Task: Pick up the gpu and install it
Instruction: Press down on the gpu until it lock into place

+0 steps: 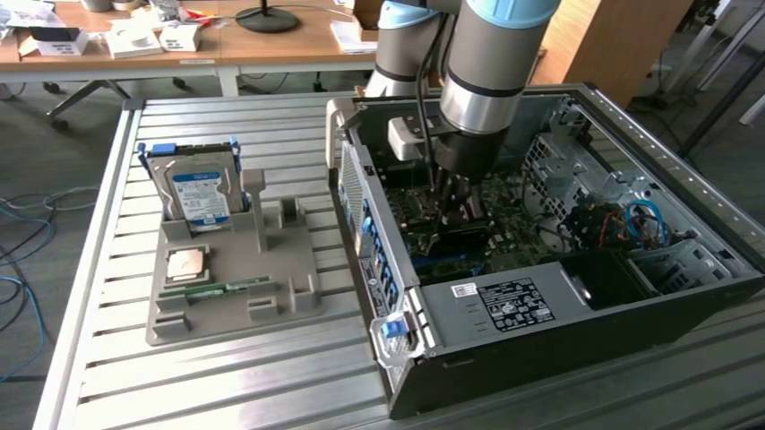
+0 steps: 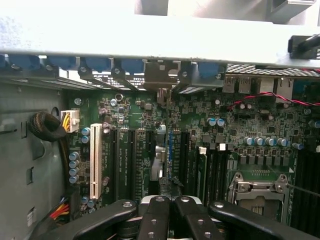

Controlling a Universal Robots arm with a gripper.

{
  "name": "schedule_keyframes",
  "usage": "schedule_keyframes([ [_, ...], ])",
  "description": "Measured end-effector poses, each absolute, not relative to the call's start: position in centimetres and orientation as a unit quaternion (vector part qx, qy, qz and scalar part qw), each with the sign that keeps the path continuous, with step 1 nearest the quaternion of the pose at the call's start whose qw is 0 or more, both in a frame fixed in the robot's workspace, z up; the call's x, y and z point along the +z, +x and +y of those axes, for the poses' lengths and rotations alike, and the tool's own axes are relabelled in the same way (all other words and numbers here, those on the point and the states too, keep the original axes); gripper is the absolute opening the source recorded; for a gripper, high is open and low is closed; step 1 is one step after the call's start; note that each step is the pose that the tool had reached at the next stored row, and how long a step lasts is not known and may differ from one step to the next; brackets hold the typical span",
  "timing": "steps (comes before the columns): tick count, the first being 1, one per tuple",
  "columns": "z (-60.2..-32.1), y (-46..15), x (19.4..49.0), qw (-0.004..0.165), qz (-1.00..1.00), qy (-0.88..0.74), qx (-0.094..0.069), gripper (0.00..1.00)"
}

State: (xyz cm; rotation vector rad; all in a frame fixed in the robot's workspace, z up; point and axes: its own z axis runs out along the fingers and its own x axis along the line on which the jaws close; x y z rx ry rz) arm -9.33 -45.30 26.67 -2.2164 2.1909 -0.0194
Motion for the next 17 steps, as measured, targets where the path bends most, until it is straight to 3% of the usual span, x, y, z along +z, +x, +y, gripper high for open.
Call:
schedule_keyframes([
  [17,-44.95,-9.48,26.66,0.013,0.703,-0.711,-0.006,0.11],
])
